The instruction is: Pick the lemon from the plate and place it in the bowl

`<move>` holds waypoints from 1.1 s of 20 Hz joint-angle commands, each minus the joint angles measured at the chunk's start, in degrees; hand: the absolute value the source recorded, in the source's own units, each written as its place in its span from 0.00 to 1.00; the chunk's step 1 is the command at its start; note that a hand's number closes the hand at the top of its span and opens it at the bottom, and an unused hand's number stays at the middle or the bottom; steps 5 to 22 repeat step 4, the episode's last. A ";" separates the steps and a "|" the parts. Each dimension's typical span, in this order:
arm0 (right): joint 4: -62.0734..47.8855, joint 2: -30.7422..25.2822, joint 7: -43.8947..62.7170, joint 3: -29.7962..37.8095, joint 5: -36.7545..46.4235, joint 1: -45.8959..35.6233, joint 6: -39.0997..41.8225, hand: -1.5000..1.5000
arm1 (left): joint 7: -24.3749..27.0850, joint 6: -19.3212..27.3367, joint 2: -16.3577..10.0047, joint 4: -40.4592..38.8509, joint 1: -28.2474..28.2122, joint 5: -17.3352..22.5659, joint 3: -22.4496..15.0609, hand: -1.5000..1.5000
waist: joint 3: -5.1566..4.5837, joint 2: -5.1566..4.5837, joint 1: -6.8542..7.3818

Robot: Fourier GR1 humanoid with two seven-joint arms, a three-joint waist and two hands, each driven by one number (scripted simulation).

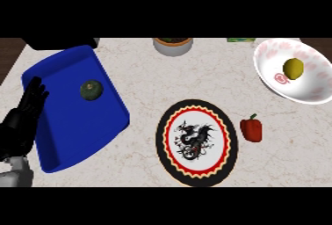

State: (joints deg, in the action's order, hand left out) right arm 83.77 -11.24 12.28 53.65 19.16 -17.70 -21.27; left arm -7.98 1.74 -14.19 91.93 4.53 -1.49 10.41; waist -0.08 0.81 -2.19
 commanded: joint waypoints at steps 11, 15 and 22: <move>25.12 8.85 3.03 0.20 -9.07 15.40 7.46 0.00 | 2.52 0.67 1.89 0.38 -1.77 -1.71 -1.44 0.50 | 0.04 -0.52 1.31; 25.12 8.85 3.03 0.20 -9.07 15.40 7.46 0.00 | 2.52 0.67 1.89 0.38 -1.77 -1.71 -1.44 0.50 | 0.04 -0.52 1.31; 25.12 8.85 3.03 0.20 -9.07 15.40 7.46 0.00 | 2.52 0.67 1.89 0.38 -1.77 -1.71 -1.44 0.50 | 0.04 -0.52 1.31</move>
